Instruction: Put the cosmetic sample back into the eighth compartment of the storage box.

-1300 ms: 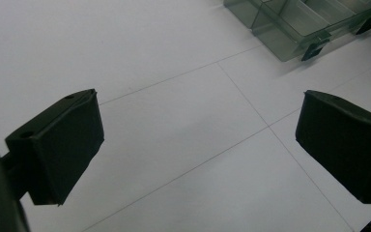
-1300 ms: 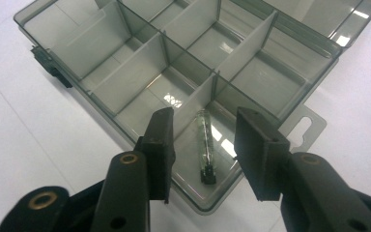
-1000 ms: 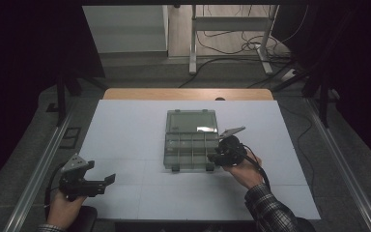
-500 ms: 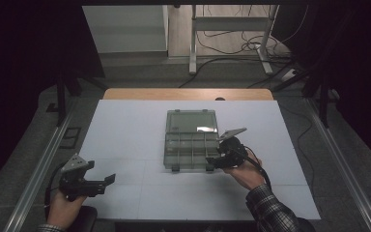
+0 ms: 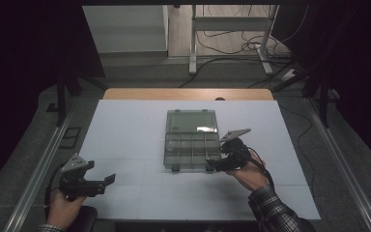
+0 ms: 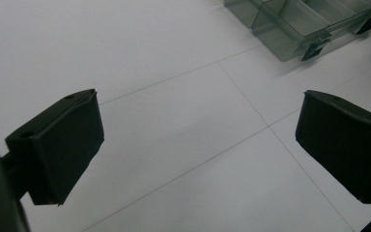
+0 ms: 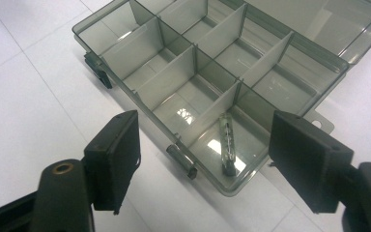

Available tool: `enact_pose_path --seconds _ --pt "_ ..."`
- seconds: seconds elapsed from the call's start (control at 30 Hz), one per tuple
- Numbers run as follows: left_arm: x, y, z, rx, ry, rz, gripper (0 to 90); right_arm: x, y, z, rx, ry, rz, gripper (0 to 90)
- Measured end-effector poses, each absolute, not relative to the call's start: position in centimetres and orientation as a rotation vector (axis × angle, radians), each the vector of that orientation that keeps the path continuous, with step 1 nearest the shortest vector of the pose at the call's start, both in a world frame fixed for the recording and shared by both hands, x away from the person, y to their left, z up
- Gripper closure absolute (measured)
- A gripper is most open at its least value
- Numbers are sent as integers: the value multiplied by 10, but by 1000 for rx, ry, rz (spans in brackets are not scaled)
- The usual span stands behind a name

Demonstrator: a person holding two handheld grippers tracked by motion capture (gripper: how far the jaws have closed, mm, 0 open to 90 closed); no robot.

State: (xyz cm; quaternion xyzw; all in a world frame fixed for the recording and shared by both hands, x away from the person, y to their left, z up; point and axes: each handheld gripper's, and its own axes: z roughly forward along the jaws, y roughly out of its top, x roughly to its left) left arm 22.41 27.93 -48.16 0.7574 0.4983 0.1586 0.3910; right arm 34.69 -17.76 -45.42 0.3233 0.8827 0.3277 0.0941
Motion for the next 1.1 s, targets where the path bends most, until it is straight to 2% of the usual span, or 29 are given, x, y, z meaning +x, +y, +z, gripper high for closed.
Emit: enact_pose_path --seconds 0.83,1.1 --pt "224 279 -482 1923 1267 402 36 339 -189 -456 944 2598 982 39" --pt "224 279 -482 1923 1267 402 36 337 -193 -456 947 2583 985 2"
